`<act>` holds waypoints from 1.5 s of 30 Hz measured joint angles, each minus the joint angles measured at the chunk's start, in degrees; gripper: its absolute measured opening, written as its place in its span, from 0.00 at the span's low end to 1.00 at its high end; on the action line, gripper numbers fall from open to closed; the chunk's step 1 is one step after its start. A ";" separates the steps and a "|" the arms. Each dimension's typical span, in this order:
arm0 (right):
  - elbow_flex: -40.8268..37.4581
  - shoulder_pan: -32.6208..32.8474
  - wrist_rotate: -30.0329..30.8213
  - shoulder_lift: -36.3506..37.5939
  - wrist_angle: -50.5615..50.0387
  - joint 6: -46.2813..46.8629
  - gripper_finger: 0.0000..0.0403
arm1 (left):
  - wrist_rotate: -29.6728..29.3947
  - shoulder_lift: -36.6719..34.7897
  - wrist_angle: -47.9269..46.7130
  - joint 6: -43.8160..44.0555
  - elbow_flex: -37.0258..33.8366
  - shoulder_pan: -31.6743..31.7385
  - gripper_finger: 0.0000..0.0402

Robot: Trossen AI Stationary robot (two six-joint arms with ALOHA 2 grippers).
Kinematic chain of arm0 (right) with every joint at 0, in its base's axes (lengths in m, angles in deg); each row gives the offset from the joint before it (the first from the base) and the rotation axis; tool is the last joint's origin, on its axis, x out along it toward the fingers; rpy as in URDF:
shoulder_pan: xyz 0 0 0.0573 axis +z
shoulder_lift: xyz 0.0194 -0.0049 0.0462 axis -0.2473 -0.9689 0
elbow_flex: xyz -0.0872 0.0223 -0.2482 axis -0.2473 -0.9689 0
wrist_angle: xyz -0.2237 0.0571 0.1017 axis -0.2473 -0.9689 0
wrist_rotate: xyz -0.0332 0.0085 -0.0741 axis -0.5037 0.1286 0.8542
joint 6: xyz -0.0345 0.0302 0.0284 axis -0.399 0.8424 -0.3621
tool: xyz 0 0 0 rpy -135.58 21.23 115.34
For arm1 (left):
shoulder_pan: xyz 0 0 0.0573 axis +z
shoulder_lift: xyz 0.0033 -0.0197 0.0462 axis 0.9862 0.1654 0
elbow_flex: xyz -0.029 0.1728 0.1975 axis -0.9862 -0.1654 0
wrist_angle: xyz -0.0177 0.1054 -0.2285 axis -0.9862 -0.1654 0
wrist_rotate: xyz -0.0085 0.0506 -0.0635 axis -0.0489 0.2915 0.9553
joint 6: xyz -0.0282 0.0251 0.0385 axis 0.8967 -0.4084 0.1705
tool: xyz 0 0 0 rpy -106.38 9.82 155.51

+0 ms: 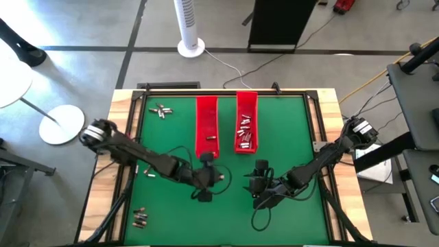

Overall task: Sort batteries
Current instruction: Put the black battery into the left red bin

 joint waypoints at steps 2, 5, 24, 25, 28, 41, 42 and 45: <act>-0.02 0.00 0.02 0.00 0.00 0.02 0.50 | -1.38 -2.19 -4.89 -3.02 3.16 1.71 0.08; -0.02 0.00 0.01 0.00 0.07 0.02 0.50 | -2.14 -3.65 -16.30 -4.32 7.87 5.83 0.08; -0.04 0.00 -0.04 0.00 -0.04 1.09 0.50 | 5.72 -0.69 -33.75 -10.06 10.96 28.88 0.08; -0.04 0.00 -0.04 0.00 -0.02 1.09 0.50 | 5.73 -0.28 -33.64 -10.11 10.74 28.88 0.08; -0.04 0.00 -0.07 0.00 -0.01 1.08 0.50 | 6.14 1.27 -33.31 -10.63 11.16 28.84 0.08; -0.04 0.00 -0.09 0.00 0.43 1.09 0.50 | 6.63 10.95 -31.41 -13.84 13.32 32.45 0.08; -0.05 0.00 -0.09 0.00 0.43 1.09 0.50 | 6.66 11.83 -31.33 -14.11 13.32 32.50 0.08; -0.06 0.00 -0.09 0.00 0.39 1.09 0.50 | 6.72 13.54 -30.99 -14.38 13.32 32.71 0.08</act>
